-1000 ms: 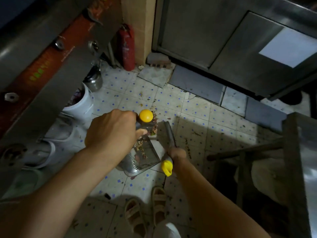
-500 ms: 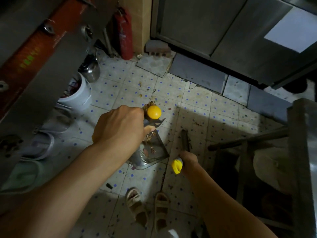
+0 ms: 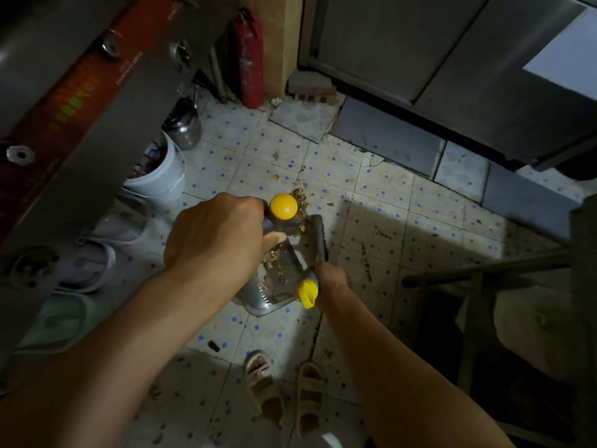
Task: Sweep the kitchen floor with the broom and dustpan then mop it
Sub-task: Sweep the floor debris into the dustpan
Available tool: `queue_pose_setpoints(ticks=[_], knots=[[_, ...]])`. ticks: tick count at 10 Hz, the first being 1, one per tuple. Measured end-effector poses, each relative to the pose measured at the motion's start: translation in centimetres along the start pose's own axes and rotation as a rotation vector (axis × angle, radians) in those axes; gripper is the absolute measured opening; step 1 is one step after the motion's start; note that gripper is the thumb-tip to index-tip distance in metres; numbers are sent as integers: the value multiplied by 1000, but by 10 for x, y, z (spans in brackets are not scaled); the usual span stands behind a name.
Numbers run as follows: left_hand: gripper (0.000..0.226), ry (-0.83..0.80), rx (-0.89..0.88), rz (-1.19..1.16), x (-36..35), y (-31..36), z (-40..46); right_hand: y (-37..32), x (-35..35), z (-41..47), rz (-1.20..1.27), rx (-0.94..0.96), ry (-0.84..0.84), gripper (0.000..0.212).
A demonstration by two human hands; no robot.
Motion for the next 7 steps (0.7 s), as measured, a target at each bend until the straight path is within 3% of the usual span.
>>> queue_pose_setpoints(ticks=[1, 2, 3, 6, 7], knots=[[38, -6, 7, 7, 1, -9, 2, -22, -3, -23, -296, 74, -3, 38], [39, 8, 6, 7, 6, -15, 4, -26, -3, -23, -239, 28, -57, 39], [39, 33, 3, 6, 16, -19, 6, -37, -7, -31, -265, 40, 6, 38], [34, 108, 42, -53, 43, -28, 21, -97, 2, -9, -625, 216, 43, 35], [35, 137, 55, -43, 51, -26, 31, -118, 17, 8, -565, 234, 75, 38]])
Point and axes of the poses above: each hand's wrist, its own z-axis towards the middle knuckle, its own x-axis out of the back of the hand, y = z × x, the point moved 8 cm from there along z, towards the middle knuckle, and after that the axes turned 8 degrees about z, right-handed, at the moved point
